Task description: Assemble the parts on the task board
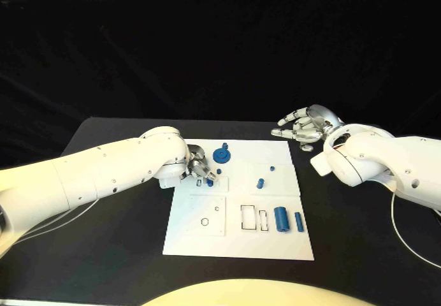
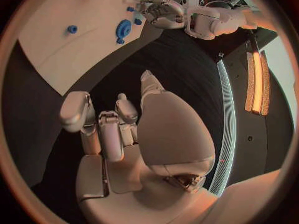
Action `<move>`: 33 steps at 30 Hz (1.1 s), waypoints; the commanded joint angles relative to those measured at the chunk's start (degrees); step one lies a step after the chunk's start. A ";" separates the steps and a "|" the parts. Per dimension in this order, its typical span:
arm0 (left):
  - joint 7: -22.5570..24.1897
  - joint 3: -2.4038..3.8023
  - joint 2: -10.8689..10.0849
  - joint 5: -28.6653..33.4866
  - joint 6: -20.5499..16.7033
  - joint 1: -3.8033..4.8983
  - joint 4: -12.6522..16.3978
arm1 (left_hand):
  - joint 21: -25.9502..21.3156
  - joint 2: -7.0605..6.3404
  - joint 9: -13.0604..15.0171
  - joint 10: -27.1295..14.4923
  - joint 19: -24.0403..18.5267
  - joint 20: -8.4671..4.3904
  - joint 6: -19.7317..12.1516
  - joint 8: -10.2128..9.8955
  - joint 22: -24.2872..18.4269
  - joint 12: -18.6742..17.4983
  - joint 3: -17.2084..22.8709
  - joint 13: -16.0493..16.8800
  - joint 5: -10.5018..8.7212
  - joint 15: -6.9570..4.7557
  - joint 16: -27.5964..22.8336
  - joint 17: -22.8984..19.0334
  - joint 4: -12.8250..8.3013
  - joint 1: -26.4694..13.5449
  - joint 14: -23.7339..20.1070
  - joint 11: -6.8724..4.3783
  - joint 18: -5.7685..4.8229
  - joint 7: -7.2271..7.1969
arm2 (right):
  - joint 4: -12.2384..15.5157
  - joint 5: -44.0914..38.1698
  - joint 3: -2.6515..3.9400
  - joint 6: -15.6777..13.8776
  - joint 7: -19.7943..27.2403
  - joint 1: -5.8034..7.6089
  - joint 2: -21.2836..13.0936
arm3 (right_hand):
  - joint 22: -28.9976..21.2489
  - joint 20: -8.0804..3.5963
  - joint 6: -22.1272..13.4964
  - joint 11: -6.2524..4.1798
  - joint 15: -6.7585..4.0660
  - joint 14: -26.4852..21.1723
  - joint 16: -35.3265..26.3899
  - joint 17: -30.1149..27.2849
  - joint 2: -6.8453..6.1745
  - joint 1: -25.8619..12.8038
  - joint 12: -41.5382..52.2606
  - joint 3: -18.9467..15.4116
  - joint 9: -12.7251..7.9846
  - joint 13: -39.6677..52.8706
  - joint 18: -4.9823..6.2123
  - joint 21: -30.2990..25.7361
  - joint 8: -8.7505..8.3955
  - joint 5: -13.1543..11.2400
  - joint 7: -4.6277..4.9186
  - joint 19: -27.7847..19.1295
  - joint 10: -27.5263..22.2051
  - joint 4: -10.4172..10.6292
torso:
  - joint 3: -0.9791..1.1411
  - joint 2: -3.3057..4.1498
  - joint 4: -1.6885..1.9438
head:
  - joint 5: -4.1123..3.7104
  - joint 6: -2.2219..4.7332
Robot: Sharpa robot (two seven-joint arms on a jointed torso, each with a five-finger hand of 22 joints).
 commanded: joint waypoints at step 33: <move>-0.33 1.85 -2.91 -0.09 -1.84 -0.42 3.67 | -0.57 0.42 0.65 -1.40 0.01 0.04 -0.48 -1.45 -0.63 -1.36 -10.26 -2.39 -9.14 -0.10 -0.43 12.72 3.91 -0.74 5.40 0.01 -0.66 0.71 | -0.40 -0.18 0.01 0.24 0.87 -0.22 0.00 | -0.19 0.04 -0.60 -0.06 -0.19 3.84 -0.28 6.15 -0.04 -1.04 0.04 -0.44 -0.14 -0.13 0.86 -0.46 0.42 -0.32 -0.02 -0.38 -0.06 0.05 | 0.01 -0.15 0.06 | 0.46 1.45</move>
